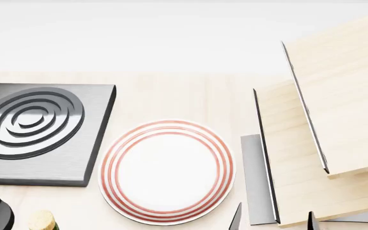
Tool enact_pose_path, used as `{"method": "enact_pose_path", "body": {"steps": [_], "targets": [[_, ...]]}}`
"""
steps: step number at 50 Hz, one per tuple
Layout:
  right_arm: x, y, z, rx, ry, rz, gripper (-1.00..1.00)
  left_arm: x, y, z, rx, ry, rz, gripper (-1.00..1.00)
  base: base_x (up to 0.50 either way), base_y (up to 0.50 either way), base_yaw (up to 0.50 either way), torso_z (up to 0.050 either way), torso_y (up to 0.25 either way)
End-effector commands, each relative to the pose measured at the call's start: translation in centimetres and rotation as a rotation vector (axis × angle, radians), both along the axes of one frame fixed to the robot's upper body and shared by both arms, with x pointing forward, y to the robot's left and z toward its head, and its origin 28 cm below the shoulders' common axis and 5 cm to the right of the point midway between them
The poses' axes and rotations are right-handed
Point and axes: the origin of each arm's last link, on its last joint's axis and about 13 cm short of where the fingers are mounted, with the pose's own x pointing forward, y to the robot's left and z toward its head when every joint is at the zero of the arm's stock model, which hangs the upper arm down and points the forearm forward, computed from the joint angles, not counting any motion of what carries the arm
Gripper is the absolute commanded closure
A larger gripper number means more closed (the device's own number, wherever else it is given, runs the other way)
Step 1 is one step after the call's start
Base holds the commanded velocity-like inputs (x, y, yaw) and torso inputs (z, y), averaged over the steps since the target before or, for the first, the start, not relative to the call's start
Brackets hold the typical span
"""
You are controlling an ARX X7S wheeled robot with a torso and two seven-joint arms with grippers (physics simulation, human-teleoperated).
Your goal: Pick up the akita bowl and put it on the plate.
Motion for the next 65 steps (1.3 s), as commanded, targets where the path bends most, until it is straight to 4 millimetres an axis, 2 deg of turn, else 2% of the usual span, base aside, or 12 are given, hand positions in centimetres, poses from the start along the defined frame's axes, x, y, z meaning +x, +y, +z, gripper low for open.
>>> {"method": "enact_pose_path", "body": {"steps": [1,22,37,65], "targets": [[0.1,0.0,-0.1,0.0,0.005,-0.003,-1.0,-0.9,0.2,0.6,-0.075,0.125,-0.06,-1.0,0.0,0.0,0.0,0.0,0.0],[0.4,0.1,-0.6,0.001,0.024,0.004,-1.0,-0.9,1.2,0.4,-0.109,0.346,-0.04,-1.0,0.0,0.0,0.0,0.0,0.0],[0.4,0.1,-0.7,0.0,0.028,0.005,-1.0,-0.6,1.5,-1.9,-0.102,0.553,-0.034,-1.0,0.0,0.0,0.0,0.0,0.0],[0.7,0.1,-0.9,0.001,0.04,-0.003,-1.0,-0.8,1.8,-3.5,-0.122,0.694,-0.029,-1.0,0.0,0.0,0.0,0.0,0.0]]}}
